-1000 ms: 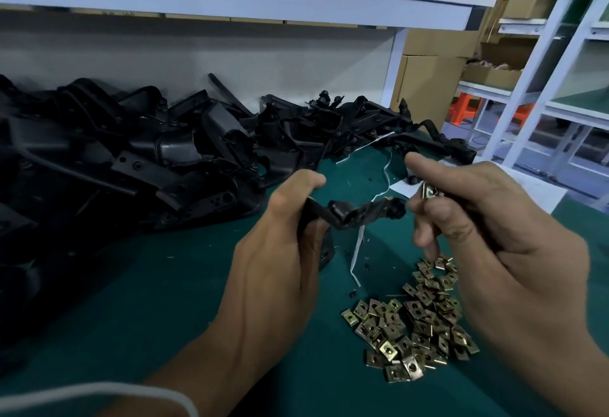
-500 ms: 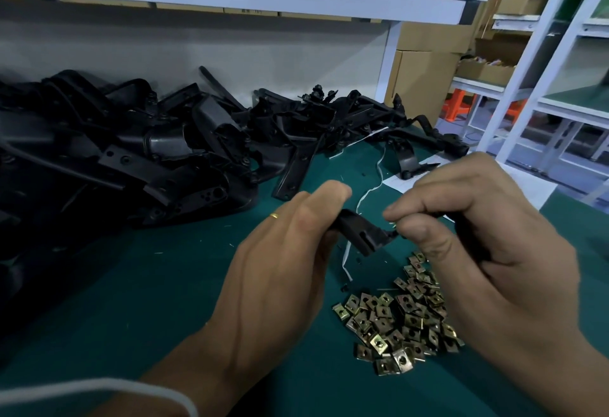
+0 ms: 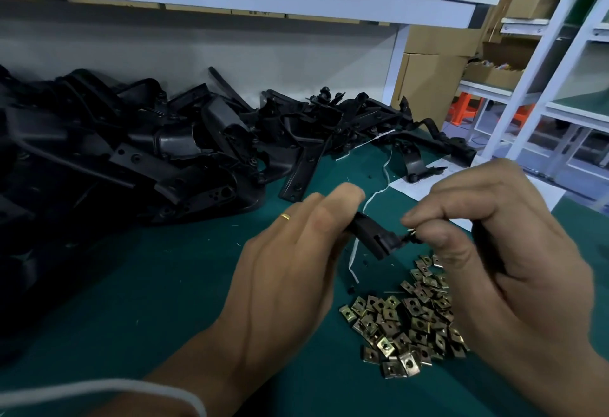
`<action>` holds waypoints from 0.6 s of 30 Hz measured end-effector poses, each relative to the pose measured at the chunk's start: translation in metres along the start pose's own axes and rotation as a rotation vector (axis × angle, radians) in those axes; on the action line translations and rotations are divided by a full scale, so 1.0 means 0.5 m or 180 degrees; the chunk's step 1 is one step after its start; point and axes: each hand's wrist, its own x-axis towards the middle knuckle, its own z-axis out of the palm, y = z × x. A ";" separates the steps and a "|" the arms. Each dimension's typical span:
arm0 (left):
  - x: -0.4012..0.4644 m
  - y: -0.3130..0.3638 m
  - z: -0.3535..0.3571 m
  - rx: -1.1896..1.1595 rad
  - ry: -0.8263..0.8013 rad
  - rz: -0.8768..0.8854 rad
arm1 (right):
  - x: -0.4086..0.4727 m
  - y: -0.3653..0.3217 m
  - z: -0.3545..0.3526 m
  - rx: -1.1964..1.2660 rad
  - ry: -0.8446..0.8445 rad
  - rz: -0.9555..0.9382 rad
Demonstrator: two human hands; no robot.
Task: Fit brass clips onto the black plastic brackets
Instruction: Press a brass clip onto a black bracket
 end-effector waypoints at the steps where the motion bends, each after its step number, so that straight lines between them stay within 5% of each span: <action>1: 0.000 0.002 0.000 0.0025 -0.0011 0.0018 | 0.000 0.000 0.000 -0.0025 0.0022 -0.0007; 18: 0.001 0.002 -0.002 0.0133 -0.0062 0.0051 | -0.004 0.004 0.007 -0.0058 0.0102 -0.0189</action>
